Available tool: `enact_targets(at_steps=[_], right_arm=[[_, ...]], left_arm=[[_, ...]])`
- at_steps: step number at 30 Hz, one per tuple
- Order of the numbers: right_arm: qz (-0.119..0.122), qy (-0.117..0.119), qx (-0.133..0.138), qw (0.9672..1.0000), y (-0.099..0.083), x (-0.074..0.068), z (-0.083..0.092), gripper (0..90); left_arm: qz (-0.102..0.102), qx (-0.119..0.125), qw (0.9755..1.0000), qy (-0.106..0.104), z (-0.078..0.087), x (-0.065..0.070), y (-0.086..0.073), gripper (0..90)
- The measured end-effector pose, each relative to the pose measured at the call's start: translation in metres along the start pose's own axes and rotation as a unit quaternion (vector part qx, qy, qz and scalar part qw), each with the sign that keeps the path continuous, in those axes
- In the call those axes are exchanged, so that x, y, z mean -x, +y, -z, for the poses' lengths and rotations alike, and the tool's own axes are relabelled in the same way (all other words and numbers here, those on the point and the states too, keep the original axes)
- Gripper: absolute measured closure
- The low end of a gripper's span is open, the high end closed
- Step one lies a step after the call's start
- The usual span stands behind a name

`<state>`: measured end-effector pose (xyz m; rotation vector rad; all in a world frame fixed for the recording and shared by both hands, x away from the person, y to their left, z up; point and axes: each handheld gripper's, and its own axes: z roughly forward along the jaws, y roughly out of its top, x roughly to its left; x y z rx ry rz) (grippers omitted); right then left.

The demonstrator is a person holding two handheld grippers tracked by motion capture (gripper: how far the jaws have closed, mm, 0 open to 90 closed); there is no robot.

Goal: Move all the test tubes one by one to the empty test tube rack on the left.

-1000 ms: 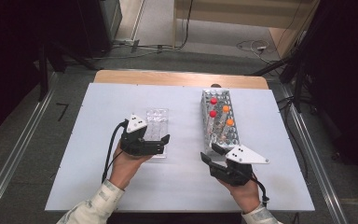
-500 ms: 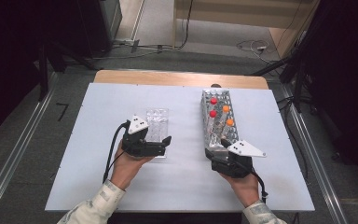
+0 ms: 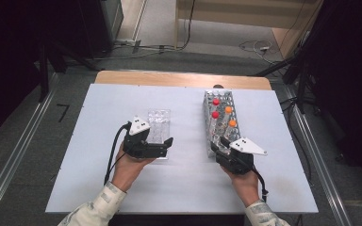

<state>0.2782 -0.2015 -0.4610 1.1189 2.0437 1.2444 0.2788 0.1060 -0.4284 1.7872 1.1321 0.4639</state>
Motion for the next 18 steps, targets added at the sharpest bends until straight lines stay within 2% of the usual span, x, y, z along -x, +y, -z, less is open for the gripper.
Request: enact_targets(at_steps=[3,10,18], right_arm=[[0.001,-0.004,0.002,1.0,-0.0006,0.001,-0.0032,63.6],[0.007,-0.01,0.001,0.9999,-0.0013,0.0009,-0.0056,71.6],[0.009,-0.016,0.008,0.9998,0.0002,0.0013,-0.0038,73.2]], left_arm=[[0.0,0.0,1.0,-0.003,-0.0006,0.001,0.0,7.3],[0.002,0.0,1.0,-0.005,0.0,0.001,0.0002,7.5],[0.002,0.0,1.0,-0.007,0.0004,0.0015,0.0004,7.6]])
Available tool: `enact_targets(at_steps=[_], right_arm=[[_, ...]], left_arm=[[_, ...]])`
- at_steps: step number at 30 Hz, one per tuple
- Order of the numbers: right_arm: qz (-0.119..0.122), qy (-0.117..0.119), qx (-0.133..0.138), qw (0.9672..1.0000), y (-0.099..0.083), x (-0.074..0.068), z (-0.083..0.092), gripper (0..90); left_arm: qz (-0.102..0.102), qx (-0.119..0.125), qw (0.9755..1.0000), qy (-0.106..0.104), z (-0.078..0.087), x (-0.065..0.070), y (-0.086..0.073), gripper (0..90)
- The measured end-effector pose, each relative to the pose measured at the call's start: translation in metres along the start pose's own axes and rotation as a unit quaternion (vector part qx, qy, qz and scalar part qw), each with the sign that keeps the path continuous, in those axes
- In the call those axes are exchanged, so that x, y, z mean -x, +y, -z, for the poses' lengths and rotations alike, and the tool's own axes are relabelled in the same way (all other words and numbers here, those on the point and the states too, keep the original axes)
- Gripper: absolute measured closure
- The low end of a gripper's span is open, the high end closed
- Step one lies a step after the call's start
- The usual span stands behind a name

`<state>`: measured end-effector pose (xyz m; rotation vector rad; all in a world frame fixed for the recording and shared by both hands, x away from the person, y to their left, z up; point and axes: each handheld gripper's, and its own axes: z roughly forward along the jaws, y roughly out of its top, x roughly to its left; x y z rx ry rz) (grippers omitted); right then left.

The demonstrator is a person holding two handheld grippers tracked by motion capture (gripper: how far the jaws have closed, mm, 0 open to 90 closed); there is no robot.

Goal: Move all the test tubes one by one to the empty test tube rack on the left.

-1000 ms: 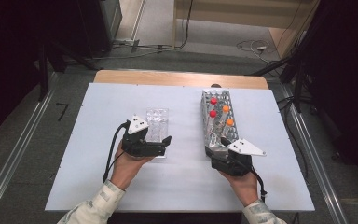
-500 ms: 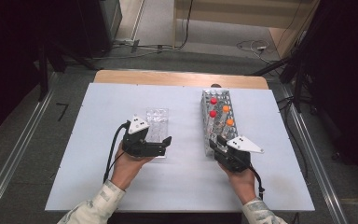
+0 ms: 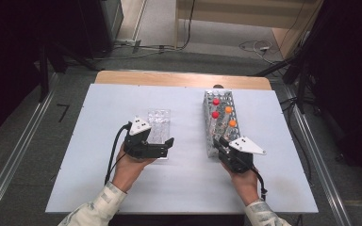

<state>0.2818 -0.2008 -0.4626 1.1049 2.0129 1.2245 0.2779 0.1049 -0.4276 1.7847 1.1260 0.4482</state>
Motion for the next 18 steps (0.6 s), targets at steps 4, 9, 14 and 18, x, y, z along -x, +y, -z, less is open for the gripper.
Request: enact_targets(at_steps=[4,9,14,18], right_arm=[[0.0,0.0,0.016,0.9999,0.007,0.001,0.008,73.7],[0.003,0.001,0.051,0.9987,0.023,0.001,0.028,73.7],[0.001,0.006,0.071,0.9974,0.034,0.0,0.041,73.8],[0.003,0.015,0.075,0.997,0.037,-0.005,0.047,73.7]], left_arm=[[0.0,0.002,1.0,0.0,0.001,0.0,0.0,7.7],[0.001,0.01,0.9999,-0.003,0.004,0.002,0.002,7.8],[0.0,0.015,0.9999,-0.007,0.006,0.006,0.004,7.9],[-0.002,0.018,0.9998,-0.01,0.008,0.008,0.005,8.2]])
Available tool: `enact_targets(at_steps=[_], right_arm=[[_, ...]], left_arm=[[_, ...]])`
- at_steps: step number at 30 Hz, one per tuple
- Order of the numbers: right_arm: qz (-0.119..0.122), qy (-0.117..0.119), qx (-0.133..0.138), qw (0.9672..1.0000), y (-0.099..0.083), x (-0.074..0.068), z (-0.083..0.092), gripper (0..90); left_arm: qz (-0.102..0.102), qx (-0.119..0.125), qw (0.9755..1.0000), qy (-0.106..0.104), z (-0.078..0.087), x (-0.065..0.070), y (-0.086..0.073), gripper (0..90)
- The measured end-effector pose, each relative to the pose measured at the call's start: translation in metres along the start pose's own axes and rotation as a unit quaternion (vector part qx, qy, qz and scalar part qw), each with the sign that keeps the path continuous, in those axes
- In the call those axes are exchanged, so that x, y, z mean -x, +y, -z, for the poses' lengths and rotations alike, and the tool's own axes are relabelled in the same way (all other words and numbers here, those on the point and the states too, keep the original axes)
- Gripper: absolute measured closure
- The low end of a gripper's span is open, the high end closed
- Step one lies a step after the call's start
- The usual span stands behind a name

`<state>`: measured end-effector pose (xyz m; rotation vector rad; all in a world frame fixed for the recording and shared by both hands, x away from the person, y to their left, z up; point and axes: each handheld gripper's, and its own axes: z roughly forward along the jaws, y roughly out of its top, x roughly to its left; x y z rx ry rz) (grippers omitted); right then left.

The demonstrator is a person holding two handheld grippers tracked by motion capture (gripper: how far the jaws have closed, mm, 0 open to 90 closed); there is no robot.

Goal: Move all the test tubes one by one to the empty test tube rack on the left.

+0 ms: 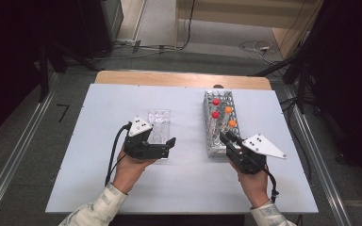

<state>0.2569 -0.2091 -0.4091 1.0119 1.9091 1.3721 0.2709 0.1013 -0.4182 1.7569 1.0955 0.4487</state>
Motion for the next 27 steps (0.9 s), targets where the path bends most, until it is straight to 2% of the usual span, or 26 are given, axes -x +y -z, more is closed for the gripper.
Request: enact_targets(at_steps=[5,9,11,15,18,21,22,23,24,27], right_arm=[[0.005,0.014,-0.01,0.9998,-0.002,-0.009,-0.003,73.7],[0.015,0.041,-0.024,0.9988,-0.008,-0.026,-0.009,73.7],[0.019,0.048,-0.026,0.9983,-0.009,-0.03,-0.01,73.7],[0.032,0.074,-0.045,0.9957,-0.019,-0.05,-0.02,73.7],[0.034,0.083,-0.052,0.9946,-0.022,-0.057,-0.024,73.7],[0.035,0.092,-0.061,0.9932,-0.027,-0.066,-0.032,73.7],[0.035,0.092,-0.061,0.9932,-0.027,-0.066,-0.032,73.7],[0.038,0.096,-0.064,0.9926,-0.028,-0.069,-0.035,73.7],[0.038,0.098,-0.066,0.9923,-0.029,-0.071,-0.036,73.7],[0.042,0.1,-0.066,0.9919,-0.029,-0.074,-0.038,73.7]], left_arm=[[0.002,0.003,1.0,-0.007,0.002,0.002,0.001,9.7],[-0.001,0.004,0.9999,-0.013,0.003,0.004,0.002,12.3],[-0.002,0.005,0.9998,-0.018,0.004,0.006,0.002,13.1],[-0.01,0.007,0.9992,-0.037,0.005,0.014,0.005,21.3],[-0.022,0.005,0.9981,-0.057,0.005,0.024,0.007,23.8],[-0.03,0.002,0.996,-0.084,0.003,0.031,0.006,36.7],[-0.032,0.0,0.9954,-0.09,0.003,0.033,0.006,36.7],[-0.034,-0.003,0.995,-0.094,0.002,0.034,0.005,43.8],[-0.037,-0.007,0.9942,-0.1,0.001,0.035,0.005,47.3],[-0.044,-0.016,0.9926,-0.112,-0.003,0.039,0.003,50.6]])
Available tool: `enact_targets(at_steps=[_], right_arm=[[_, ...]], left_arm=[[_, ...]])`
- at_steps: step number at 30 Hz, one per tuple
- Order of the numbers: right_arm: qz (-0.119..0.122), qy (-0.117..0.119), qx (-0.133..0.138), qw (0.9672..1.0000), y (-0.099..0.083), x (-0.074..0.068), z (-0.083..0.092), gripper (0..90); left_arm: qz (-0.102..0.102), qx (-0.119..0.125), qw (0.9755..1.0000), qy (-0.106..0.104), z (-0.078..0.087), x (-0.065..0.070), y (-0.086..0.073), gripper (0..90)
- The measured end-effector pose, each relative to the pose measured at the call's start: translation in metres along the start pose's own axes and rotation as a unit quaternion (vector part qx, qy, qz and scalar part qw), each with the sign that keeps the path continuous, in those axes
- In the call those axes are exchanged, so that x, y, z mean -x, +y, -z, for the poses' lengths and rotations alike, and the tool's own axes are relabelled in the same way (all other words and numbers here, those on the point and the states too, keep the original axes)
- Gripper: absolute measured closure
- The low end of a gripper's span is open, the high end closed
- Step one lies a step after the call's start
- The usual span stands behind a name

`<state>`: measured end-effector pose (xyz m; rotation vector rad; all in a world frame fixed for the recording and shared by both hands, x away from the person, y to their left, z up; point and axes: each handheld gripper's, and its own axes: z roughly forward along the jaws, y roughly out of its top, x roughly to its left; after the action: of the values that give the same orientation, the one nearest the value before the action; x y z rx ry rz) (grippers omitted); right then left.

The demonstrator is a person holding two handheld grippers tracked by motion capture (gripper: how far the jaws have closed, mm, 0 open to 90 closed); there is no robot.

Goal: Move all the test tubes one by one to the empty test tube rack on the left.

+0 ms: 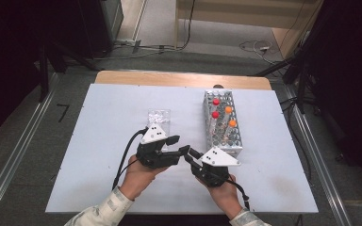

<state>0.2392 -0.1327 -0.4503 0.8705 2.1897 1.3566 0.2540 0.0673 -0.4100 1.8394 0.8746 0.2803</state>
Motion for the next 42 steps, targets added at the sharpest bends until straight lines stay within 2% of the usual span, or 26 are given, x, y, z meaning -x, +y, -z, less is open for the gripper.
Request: enact_targets(at_steps=[3,7,10,15,18,27,28,29,30,34,38,42], right_arm=[[0.002,0.003,0.0,1.0,0.0,-0.003,-0.002,73.7],[0.003,0.001,0.0,1.0,0.0,-0.004,-0.003,73.7],[0.004,-0.002,0.001,1.0,0.0,-0.004,-0.003,73.7],[0.005,-0.004,0.002,1.0,0.0,-0.003,-0.003,73.7],[0.006,-0.005,0.001,1.0,0.0,-0.003,-0.003,73.7],[0.006,-0.005,0.0,1.0,-0.001,-0.003,-0.004,72.4],[0.004,0.003,-0.005,1.0,0.0,-0.003,-0.004,61.1],[0.002,0.009,-0.012,0.9999,0.0,-0.003,-0.005,54.5],[0.002,0.009,-0.012,0.9999,0.0,-0.003,-0.005,54.5],[-0.002,0.015,-0.019,0.9997,0.0,-0.002,-0.006,40.3],[-0.008,0.014,-0.021,0.9997,0.001,0.002,-0.005,33.4],[-0.013,0.012,-0.022,0.9996,0.001,0.004,-0.004,32.2]], left_arm=[[-0.008,-0.009,0.9999,-0.003,-0.003,0.003,-0.001,57.0],[-0.018,-0.014,0.9997,0.003,-0.007,0.005,-0.003,59.9],[-0.019,-0.016,0.9996,0.01,-0.008,0.006,-0.004,65.8],[-0.018,-0.022,0.9995,0.011,-0.009,0.005,-0.005,66.6],[-0.019,-0.022,0.9995,0.011,-0.009,0.005,-0.005,73.6],[-0.022,-0.018,0.9995,0.014,-0.009,0.006,-0.005,76.4],[-0.022,-0.017,0.9995,0.014,-0.008,0.006,-0.005,76.4],[-0.021,-0.015,0.9996,0.014,-0.008,0.006,-0.005,76.4],[-0.019,-0.013,0.9996,0.014,-0.007,0.005,-0.004,76.4],[-0.013,-0.006,0.9997,0.021,0.0,-0.001,-0.001,76.4],[-0.001,0.009,0.9995,0.032,0.011,-0.01,0.003,76.4],[0.008,0.027,0.9985,0.046,0.024,-0.019,0.008,76.4]])
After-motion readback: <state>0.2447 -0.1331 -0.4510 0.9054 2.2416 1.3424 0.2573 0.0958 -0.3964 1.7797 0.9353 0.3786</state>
